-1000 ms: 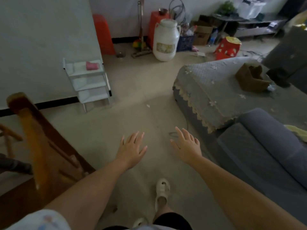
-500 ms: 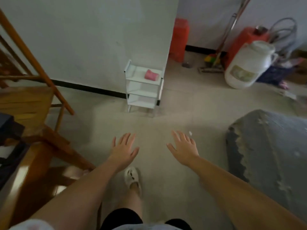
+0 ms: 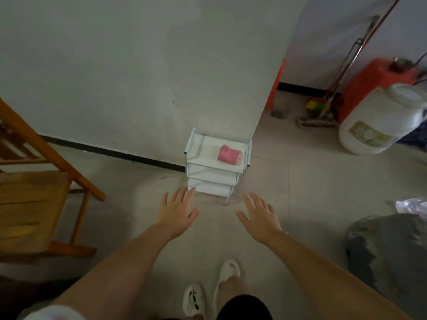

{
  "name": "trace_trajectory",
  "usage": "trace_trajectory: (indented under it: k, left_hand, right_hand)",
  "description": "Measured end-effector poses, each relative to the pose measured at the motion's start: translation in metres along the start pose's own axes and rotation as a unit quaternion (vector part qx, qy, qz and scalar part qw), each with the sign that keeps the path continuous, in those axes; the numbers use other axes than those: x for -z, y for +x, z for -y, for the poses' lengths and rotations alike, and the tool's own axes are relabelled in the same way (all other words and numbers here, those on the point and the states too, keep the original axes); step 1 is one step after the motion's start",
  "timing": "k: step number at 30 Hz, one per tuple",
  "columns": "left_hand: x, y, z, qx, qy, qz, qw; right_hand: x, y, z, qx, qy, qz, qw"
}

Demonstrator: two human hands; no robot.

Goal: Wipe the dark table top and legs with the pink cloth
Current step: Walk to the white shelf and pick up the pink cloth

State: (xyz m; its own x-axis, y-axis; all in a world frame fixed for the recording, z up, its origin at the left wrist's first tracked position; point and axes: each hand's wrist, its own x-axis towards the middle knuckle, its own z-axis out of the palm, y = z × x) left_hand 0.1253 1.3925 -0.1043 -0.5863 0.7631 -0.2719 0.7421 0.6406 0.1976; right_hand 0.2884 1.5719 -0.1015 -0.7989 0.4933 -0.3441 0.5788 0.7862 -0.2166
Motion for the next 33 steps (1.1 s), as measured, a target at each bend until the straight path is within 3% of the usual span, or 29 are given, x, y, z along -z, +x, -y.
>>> trace_trajectory:
  k: [6,10,14,19,27,29,33]
  left_hand:
    - [-0.006,0.109,0.012,0.017,0.000,0.010,1.000]
    - [-0.023,0.180,0.020,0.050,-0.016,0.056,0.997]
    - [-0.051,0.251,0.028,0.022,-0.016,0.083,0.996]
    - [-0.114,0.332,0.047,-0.031,0.010,0.089,0.996]
    - [-0.181,0.362,0.063,-0.089,0.016,-0.081,0.993]
    - [-0.177,0.363,0.061,-0.087,0.015,-0.065,0.994]
    - [-0.148,0.359,0.062,-0.067,0.021,0.049,0.996]
  right_hand:
    - [0.023,0.133,-0.019,0.025,0.024,0.014,0.999]
    - [0.017,0.225,-0.031,0.043,0.015,0.059,0.997]
    - [-0.012,0.306,-0.038,0.042,0.016,0.083,0.995]
    - [-0.078,0.383,-0.058,0.101,-0.043,0.035,0.993]
    - [-0.132,0.405,-0.073,0.127,0.014,-0.167,0.978]
    - [-0.127,0.406,-0.072,0.115,0.053,-0.163,0.978]
    - [-0.097,0.406,-0.066,0.068,0.131,-0.078,0.986]
